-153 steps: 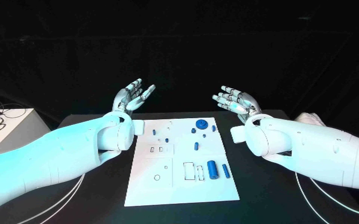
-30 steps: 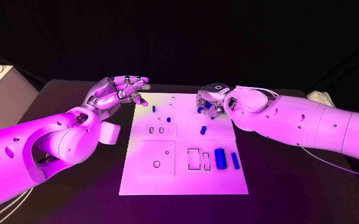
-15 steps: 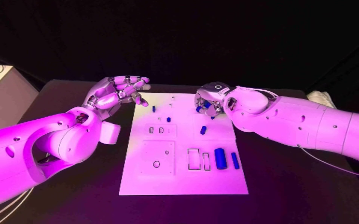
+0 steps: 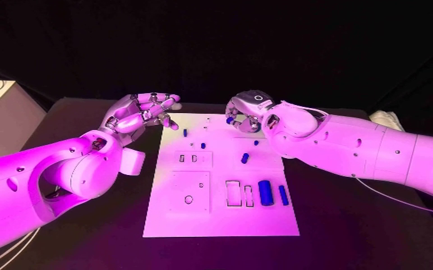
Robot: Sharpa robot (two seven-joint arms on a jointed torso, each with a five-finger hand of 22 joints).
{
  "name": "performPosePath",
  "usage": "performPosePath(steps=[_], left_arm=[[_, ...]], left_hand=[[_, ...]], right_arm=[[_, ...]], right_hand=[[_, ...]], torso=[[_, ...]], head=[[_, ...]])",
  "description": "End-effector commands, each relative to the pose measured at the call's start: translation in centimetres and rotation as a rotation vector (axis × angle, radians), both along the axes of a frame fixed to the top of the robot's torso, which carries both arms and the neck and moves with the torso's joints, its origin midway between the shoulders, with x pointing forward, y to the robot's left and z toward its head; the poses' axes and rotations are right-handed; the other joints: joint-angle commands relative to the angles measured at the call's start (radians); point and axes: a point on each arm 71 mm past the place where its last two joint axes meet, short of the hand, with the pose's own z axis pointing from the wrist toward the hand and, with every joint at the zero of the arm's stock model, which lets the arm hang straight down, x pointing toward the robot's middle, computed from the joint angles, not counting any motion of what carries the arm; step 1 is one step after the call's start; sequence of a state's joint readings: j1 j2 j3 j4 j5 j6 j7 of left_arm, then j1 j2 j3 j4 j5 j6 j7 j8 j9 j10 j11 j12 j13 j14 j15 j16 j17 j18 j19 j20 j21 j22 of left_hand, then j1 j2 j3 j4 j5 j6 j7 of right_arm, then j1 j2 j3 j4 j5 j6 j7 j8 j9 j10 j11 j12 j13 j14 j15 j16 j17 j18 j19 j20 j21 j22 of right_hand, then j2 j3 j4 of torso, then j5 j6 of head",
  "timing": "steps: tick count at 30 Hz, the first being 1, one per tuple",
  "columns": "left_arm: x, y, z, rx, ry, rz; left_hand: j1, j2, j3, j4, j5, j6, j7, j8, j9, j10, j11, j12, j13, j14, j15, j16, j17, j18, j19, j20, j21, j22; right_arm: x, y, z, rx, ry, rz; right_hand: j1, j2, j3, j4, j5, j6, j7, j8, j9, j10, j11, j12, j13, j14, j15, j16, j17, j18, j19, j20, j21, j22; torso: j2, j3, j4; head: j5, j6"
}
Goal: Assemble the parts on the task board
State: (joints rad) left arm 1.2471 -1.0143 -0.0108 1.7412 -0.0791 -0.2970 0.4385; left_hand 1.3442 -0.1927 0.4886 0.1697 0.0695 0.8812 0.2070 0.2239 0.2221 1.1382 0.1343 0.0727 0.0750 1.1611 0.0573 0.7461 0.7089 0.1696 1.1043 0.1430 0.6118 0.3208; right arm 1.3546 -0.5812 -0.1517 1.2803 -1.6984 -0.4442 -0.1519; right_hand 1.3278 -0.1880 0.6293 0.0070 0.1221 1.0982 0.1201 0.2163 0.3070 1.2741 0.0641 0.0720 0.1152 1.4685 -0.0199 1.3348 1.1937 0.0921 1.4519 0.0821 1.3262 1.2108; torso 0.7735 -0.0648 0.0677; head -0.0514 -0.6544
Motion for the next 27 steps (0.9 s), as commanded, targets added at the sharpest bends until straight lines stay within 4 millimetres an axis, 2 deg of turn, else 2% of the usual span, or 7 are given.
performPosePath(steps=[1, 6, 8, 15, 22, 27], left_arm=[[0.0, -0.5, 0.1, -0.008, -0.008, -0.031], [-0.1, -0.7, 0.1, -0.009, -0.006, -0.04], [-0.1, -0.7, 0.1, -0.01, -0.006, -0.042], [-0.3, -0.8, 0.2, -0.011, -0.006, -0.045], [-0.3, -0.9, 0.4, -0.011, -0.008, -0.047], [-0.3, -1.1, 0.6, -0.012, -0.013, -0.051]], left_hand=[[-0.007, 0.003, 0.003, 0.0, -0.005, -0.01, 0.0, -0.001, 0.002, -0.002, 0.001, -0.002, 0.002, -0.008, -0.001, 0.006, 0.001, 0.009, -0.009, 0.0, 0.004, 0.001], [-0.007, 0.004, 0.003, 0.0, -0.005, -0.01, 0.0, -0.001, 0.002, -0.003, 0.001, -0.001, 0.002, -0.009, -0.001, 0.007, 0.002, 0.009, -0.009, 0.0, 0.004, 0.001], [-0.007, 0.004, 0.003, 0.0, -0.005, -0.01, 0.0, -0.001, 0.002, -0.003, 0.001, -0.001, 0.002, -0.009, -0.001, 0.007, 0.002, 0.009, -0.009, 0.0, 0.004, 0.001], [-0.007, 0.004, 0.003, 0.0, -0.005, -0.01, 0.0, -0.001, 0.002, -0.003, 0.001, -0.001, 0.002, -0.009, -0.001, 0.007, 0.002, 0.009, -0.009, 0.0, 0.004, 0.001], [-0.007, 0.004, 0.003, 0.0, -0.005, -0.01, 0.0, -0.001, 0.002, -0.003, 0.001, -0.001, 0.002, -0.009, -0.001, 0.007, 0.002, 0.009, -0.009, 0.0, 0.004, 0.001], [-0.007, 0.004, 0.003, 0.0, -0.005, -0.01, 0.0, -0.001, 0.002, -0.003, 0.001, -0.001, 0.002, -0.009, -0.001, 0.007, 0.002, 0.009, -0.009, 0.0, 0.004, 0.001]], right_arm=[[0.5, 0.4, 0.6, 0.048, -0.058, -0.035], [1.1, 1.4, 0.5, 0.063, -0.057, -0.04], [1.3, 1.8, 0.4, 0.065, -0.052, -0.039], [1.7, 2.7, -0.2, 0.059, -0.04, -0.035], [2.2, 3.1, -0.4, 0.056, -0.03, -0.04], [2.3, 3.7, -0.4, 0.058, -0.03, -0.033]], right_hand=[[-0.001, 0.005, -0.004, -0.002, 0.012, -0.001, 0.002, 0.006, 0.004, 0.017, -0.01, -0.003, 0.002, 0.037, -0.008, 0.005, 0.001, -0.019, 0.0, -0.009, 0.006, 0.001], [-0.003, 0.003, -0.003, -0.004, 0.024, -0.005, 0.004, 0.006, 0.009, 0.014, -0.009, -0.006, 0.004, 0.037, -0.007, 0.006, 0.001, -0.019, -0.001, -0.009, 0.006, 0.002], [-0.003, 0.002, -0.003, -0.005, 0.026, -0.007, 0.005, 0.006, 0.01, 0.013, -0.008, -0.007, 0.004, 0.037, -0.006, 0.007, 0.001, -0.019, 0.0, -0.008, 0.007, 0.003], [-0.003, 0.002, -0.002, -0.005, 0.027, -0.008, 0.005, 0.005, 0.01, 0.012, -0.008, -0.007, 0.004, 0.037, -0.006, 0.007, 0.001, -0.019, 0.0, -0.008, 0.008, 0.004], [-0.004, 0.001, -0.002, -0.006, 0.029, -0.011, 0.007, 0.005, 0.011, 0.01, -0.007, -0.008, 0.004, 0.037, -0.005, 0.007, 0.001, -0.019, 0.0, -0.008, 0.007, 0.004], [-0.004, 0.001, -0.002, -0.006, 0.029, -0.011, 0.007, 0.005, 0.011, 0.01, -0.007, -0.008, 0.004, 0.037, -0.005, 0.007, 0.001, -0.019, 0.0, -0.008, 0.007, 0.004]], torso=[[0.002, -0.0009, 0.0022], [0.003, -0.0018, 0.0011], [0.004, -0.0009, 0.0007], [0.009, -0.0044, 0.0054], [0.015, -0.0105, 0.0111], [0.02, -0.0126, 0.0122]], head=[[-0.003, 0.004], [0.002, 0.004], [0.002, 0.003], [0.001, 0.005], [0.003, 0.008], [0.005, 0.013]])
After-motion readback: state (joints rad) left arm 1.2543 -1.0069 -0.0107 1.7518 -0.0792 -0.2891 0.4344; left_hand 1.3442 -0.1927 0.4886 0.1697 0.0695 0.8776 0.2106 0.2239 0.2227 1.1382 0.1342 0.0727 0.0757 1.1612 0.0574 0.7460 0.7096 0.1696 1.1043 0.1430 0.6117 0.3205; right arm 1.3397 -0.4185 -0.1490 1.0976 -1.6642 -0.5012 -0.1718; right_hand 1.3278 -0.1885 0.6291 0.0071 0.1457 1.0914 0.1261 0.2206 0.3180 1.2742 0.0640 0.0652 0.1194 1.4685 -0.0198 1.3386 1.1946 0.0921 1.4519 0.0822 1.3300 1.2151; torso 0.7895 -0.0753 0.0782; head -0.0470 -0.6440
